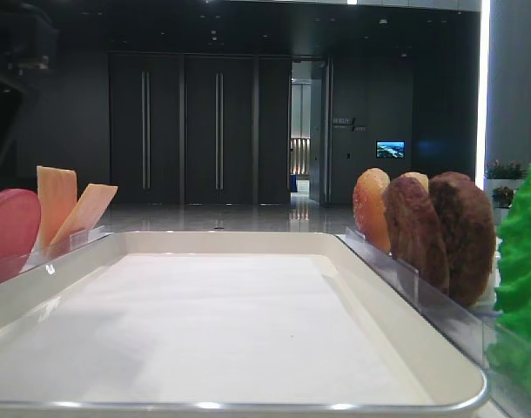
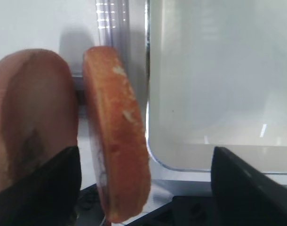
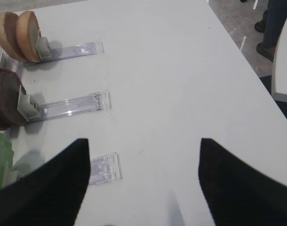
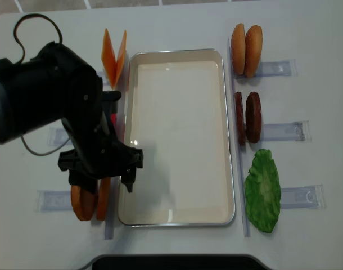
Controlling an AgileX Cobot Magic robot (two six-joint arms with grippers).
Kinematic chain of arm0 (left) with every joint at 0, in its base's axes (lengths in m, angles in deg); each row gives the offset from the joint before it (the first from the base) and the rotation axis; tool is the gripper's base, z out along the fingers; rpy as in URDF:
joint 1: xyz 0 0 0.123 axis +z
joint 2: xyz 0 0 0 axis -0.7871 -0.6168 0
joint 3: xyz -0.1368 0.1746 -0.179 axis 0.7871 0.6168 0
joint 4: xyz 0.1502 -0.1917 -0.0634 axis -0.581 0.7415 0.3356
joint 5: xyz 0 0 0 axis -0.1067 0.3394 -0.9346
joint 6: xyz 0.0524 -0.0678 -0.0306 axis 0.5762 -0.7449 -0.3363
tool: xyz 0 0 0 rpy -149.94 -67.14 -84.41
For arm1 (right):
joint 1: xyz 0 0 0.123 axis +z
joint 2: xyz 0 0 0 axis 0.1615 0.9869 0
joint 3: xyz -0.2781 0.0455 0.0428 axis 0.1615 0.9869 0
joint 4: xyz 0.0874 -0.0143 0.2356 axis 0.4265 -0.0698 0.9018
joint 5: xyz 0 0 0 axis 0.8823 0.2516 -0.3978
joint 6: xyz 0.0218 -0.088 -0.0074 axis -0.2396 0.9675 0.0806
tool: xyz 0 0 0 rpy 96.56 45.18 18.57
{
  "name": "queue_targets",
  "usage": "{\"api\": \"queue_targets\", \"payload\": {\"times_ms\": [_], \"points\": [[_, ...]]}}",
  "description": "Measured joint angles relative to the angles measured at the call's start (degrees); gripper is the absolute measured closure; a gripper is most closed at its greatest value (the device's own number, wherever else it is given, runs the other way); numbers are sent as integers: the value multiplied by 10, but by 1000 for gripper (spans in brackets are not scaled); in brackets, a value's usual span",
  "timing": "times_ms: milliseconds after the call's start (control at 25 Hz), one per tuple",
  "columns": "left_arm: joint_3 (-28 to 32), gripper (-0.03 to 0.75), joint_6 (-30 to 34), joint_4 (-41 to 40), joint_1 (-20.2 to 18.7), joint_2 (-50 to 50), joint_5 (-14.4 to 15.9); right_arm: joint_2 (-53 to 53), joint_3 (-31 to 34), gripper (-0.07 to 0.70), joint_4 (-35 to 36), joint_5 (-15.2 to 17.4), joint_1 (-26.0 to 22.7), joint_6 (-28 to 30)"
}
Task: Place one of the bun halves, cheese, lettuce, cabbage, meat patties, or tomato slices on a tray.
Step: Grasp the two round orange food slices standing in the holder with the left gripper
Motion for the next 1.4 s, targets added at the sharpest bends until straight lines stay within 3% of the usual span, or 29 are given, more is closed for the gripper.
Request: {"api": "queue_targets", "payload": {"times_ms": [160,480,1120,1240,1400], "points": [[0,95,0,-12,0,0,26,0,0,162,0,0,0,0],[0,197,0,-28,0,0,44,0,0,162,0,0,0,0],[0,218,-2,-64,0,-4,44,0,0,162,0,0,0,0],[0,267,-2,-68,0,-4,44,0,0,162,0,0,0,0],[0,411,-2,-73,0,-4,38,0,0,162,0,0,0,0]]}}
